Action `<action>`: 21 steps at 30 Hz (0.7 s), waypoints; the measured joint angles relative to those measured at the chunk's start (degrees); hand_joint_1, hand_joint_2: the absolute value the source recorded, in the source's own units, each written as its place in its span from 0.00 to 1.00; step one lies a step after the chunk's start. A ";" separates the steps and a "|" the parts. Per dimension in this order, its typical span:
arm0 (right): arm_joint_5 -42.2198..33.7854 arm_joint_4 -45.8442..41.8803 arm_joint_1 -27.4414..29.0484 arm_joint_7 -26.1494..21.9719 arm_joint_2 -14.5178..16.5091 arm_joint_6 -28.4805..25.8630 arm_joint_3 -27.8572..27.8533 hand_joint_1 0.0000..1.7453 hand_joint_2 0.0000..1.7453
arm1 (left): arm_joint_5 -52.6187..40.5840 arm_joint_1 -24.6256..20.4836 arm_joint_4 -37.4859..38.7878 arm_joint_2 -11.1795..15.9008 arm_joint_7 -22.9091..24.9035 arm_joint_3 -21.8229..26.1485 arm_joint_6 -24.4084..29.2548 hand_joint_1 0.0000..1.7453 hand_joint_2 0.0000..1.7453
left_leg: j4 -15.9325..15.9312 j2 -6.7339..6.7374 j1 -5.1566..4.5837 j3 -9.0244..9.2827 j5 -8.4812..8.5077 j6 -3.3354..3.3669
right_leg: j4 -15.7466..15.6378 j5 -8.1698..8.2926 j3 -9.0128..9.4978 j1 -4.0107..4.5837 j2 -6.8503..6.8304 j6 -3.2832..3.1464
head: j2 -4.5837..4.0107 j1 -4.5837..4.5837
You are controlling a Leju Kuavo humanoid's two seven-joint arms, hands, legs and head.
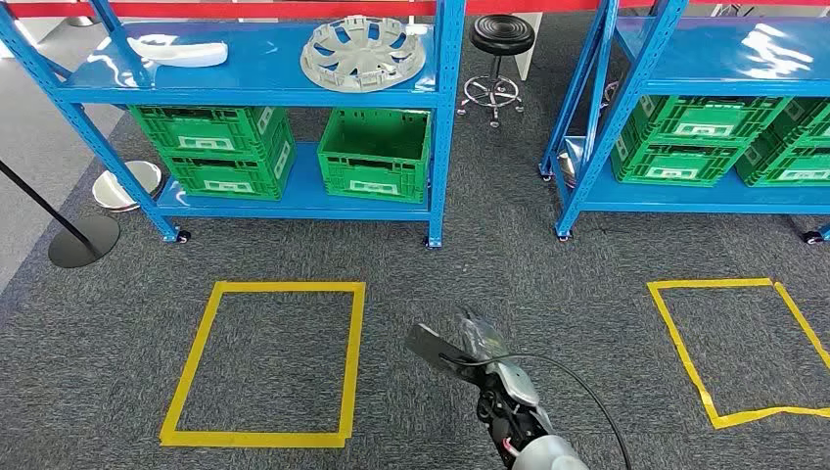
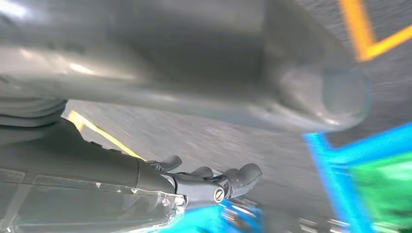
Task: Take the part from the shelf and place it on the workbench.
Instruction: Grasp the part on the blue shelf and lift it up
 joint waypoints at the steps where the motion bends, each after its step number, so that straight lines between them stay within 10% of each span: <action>1: -0.22 -0.01 -0.25 -0.19 0.15 0.17 1.03 0.00 0.00 | 0.00 -0.01 0.03 0.00 0.00 -0.04 0.00 0.00 0.00 | 0.00 0.00 0.00 0.00 0.00 0.00 | 0.00 0.00 0.00 0.00 -0.01 0.00 | 0.00 0.00; 21: -22.70 -2.26 -10.19 -0.16 2.10 0.39 33.75 0.00 0.00 | -0.01 -0.49 0.55 0.02 0.00 -0.68 0.05 0.00 0.00 | 0.01 -0.02 0.00 -0.03 0.01 0.00 | 0.01 0.00 -0.02 -0.01 -0.02 0.00 | 0.00 0.00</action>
